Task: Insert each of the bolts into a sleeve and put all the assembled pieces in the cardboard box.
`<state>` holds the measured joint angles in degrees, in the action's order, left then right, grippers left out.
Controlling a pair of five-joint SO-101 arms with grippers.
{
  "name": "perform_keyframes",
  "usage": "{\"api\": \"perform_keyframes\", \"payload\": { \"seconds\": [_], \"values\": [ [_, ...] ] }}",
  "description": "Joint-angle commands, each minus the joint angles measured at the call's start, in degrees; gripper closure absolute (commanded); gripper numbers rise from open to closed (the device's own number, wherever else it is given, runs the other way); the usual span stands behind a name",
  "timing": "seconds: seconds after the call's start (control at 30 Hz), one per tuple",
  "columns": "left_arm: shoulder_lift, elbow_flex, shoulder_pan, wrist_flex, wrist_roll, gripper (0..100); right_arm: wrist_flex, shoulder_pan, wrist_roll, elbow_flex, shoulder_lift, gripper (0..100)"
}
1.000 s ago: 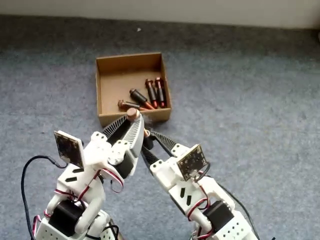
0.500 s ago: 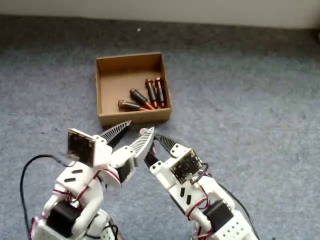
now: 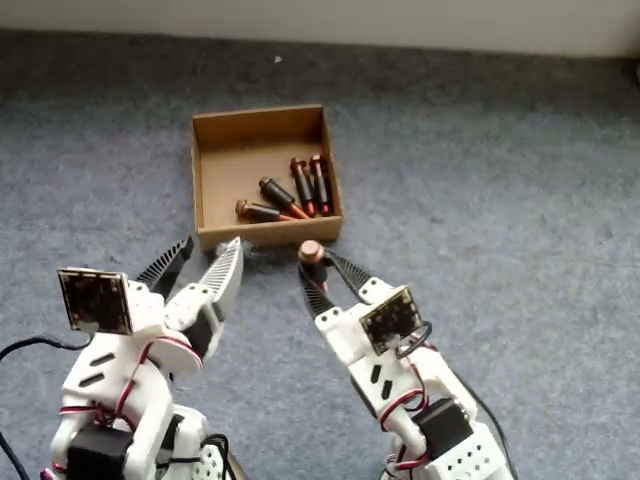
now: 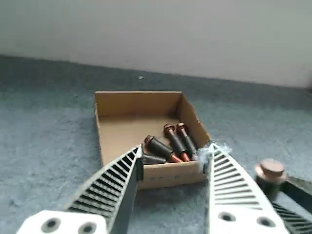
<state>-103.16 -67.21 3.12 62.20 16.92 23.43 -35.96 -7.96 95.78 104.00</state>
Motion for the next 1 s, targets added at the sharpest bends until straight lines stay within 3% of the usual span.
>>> {"api": "perform_keyframes", "payload": {
  "seconds": [0.0,0.2,0.53,0.7,0.97],
  "values": [
    [0.48,-4.88,-8.04,-0.09,0.88,80,3.65,3.91,4.48,1.1,0.75,99.5],
    [0.48,-16.04,-15.34,-0.09,0.44,100,7.25,4.0,4.75,-10.68,-0.66,99.5],
    [0.48,-25.98,-15.08,-0.18,-2.29,98,6.73,3.82,4.84,-35.91,-40.75,99.5],
    [0.57,-29.93,-14.99,-4.92,-6.33,98,-4.88,4.09,4.75,-47.6,-61.85,99.5],
    [0.66,-29.85,-14.99,-4.92,-6.59,98,-19.65,4.09,4.75,-59.74,-89.45,99.5]
  ]
}}
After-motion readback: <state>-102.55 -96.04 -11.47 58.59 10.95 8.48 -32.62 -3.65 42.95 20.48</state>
